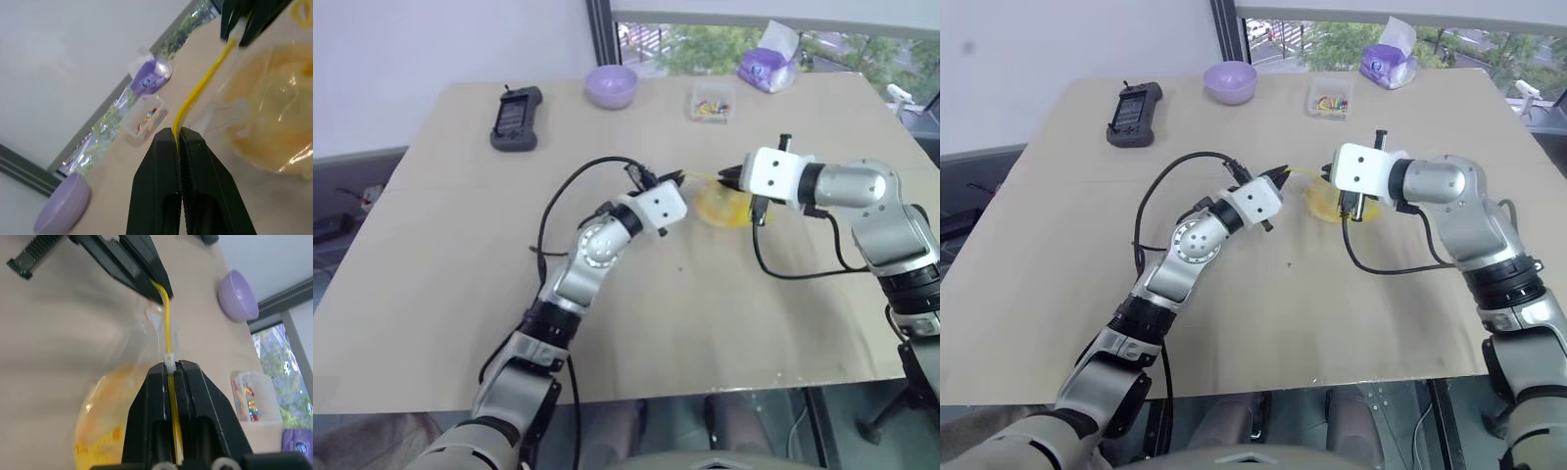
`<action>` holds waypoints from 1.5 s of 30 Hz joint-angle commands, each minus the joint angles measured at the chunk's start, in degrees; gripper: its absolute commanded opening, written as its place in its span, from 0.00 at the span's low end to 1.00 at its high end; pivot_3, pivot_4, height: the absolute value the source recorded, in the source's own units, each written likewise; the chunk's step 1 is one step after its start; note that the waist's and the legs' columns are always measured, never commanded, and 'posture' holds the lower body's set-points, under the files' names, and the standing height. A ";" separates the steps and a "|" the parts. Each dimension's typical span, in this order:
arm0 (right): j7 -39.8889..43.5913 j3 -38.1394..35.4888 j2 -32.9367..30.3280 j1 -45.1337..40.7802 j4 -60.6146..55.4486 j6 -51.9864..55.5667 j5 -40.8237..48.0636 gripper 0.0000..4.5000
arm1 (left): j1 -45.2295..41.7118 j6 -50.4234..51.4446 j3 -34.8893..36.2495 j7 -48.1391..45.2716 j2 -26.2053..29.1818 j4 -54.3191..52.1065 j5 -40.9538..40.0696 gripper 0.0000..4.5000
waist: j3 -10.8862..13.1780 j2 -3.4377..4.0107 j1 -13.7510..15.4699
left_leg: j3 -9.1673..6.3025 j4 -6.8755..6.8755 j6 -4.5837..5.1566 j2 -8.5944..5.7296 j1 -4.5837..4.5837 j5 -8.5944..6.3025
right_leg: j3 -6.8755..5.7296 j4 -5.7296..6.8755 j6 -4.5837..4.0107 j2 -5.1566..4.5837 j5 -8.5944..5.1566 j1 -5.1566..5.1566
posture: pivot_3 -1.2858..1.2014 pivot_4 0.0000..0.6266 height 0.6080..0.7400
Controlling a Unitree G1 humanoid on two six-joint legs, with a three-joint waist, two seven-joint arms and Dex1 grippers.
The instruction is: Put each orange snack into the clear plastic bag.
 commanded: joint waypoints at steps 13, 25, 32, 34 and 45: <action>-1.00 -3.85 -10.78 0.69 2.71 11.94 -5.64 0.01 | -1.09 6.60 5.59 5.69 4.35 3.24 0.44 0.00 | 0.00 0.00 0.00 | 0.03 -0.01 0.00 -0.01 -0.01 0.00 | 0.02 0.00 0.00 -0.01 0.00 -0.02 | 0.52 0.24 1.00; -11.88 -4.99 -6.21 -5.97 6.80 7.13 -6.69 0.01 | -11.03 0.98 7.36 12.43 1.49 10.66 -2.45 0.00 | 0.01 -0.02 -0.09 | 0.03 0.00 0.00 -0.02 -0.01 0.00 | 0.02 0.01 0.00 -0.01 0.00 -0.04 | 0.52 0.24 1.00; -10.29 -7.25 -6.33 -5.33 4.00 8.35 -2.86 0.01 | -10.66 -2.51 8.65 11.92 1.37 6.45 -5.43 0.00 | 0.00 -0.01 -0.10 | -0.02 0.08 -0.01 -0.03 -0.72 0.01 | -0.02 -0.04 0.00 -0.11 0.00 -0.69 | 0.52 0.24 1.00; -5.44 -7.58 -7.33 -1.95 -0.34 11.91 0.24 0.01 | -7.51 -0.46 7.25 7.16 2.38 3.33 -6.36 0.00 | 0.00 -0.01 -0.06 | -0.07 0.06 -0.01 -0.18 -0.75 0.01 | -0.04 -0.07 0.00 -0.15 0.00 -0.71 | 0.52 0.24 1.00; 11.92 -5.11 -17.66 20.74 -22.57 30.80 11.77 0.01 | 16.57 11.19 -3.94 -24.49 14.15 -21.05 -12.89 0.00 | 0.02 0.15 -0.01 | -0.07 0.19 0.02 0.10 -0.68 0.00 | -0.05 0.12 -0.01 -0.09 0.01 -0.61 | 0.52 0.24 1.00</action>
